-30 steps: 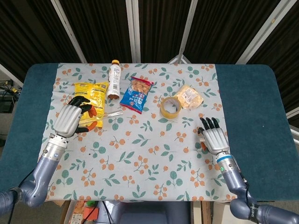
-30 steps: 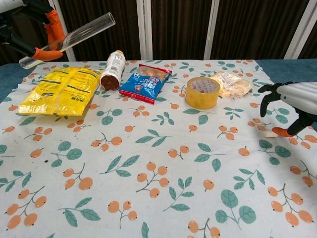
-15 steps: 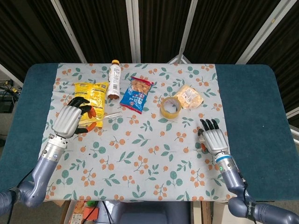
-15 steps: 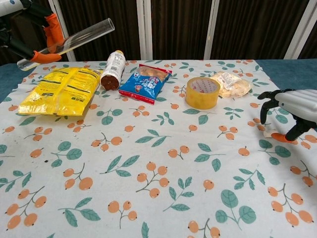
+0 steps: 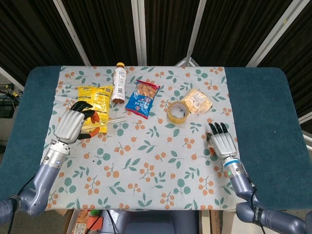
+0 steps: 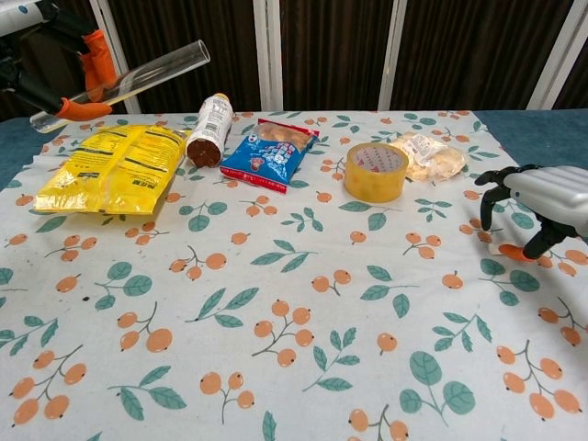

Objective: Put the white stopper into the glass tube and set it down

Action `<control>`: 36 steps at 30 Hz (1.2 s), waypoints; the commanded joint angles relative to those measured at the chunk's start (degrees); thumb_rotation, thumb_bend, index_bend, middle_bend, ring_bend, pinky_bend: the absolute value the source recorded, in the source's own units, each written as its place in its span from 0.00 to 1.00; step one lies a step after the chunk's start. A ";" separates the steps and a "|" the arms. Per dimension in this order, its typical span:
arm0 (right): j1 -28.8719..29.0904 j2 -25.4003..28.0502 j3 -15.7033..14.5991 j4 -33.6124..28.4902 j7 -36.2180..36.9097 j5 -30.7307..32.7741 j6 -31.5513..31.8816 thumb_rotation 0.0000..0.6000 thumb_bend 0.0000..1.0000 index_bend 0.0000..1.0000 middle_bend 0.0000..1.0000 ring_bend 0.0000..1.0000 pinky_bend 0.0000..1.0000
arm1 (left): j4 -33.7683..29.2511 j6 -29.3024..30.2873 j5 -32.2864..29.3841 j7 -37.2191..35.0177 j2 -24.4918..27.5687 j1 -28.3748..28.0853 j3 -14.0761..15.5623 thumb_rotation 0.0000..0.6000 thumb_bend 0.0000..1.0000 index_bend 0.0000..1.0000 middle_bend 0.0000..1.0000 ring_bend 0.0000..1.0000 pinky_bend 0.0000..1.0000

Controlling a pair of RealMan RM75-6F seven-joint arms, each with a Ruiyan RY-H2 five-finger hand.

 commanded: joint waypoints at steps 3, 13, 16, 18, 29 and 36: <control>0.32 -0.43 -0.28 2.12 0.74 -0.42 -0.53 1.00 0.39 0.45 0.11 0.00 0.00 | 0.05 -0.03 -0.05 0.02 -0.20 -0.04 -0.13 1.00 0.58 0.69 0.70 0.26 0.19; -0.31 -0.79 -0.75 3.19 2.36 -1.08 0.26 1.00 0.39 0.45 0.11 0.00 0.00 | -0.51 0.18 0.15 1.07 -0.47 -0.12 -0.32 1.00 0.58 0.69 0.70 0.26 0.19; -0.53 -0.45 -0.68 2.28 2.82 -1.90 1.31 1.00 0.39 0.45 0.11 0.00 0.00 | -0.72 0.22 -0.03 1.29 -0.39 -0.08 -0.47 1.00 0.58 0.69 0.70 0.26 0.19; -0.63 -0.17 -0.68 1.75 2.88 -2.36 1.88 1.00 0.39 0.45 0.11 0.00 0.00 | -0.82 0.22 -0.12 1.41 -0.37 -0.03 -0.47 1.00 0.58 0.69 0.70 0.26 0.19; -1.24 0.30 -0.92 1.94 1.45 -1.58 2.45 1.00 0.39 0.47 0.12 0.00 0.00 | -1.34 0.45 0.33 1.70 -0.34 0.29 -0.15 1.00 0.58 0.69 0.70 0.26 0.19; -1.48 0.16 -1.19 2.09 0.91 -1.67 2.79 1.00 0.39 0.47 0.12 0.00 0.00 | -1.53 0.44 0.28 1.88 -0.28 0.19 -0.44 1.00 0.58 0.69 0.70 0.26 0.19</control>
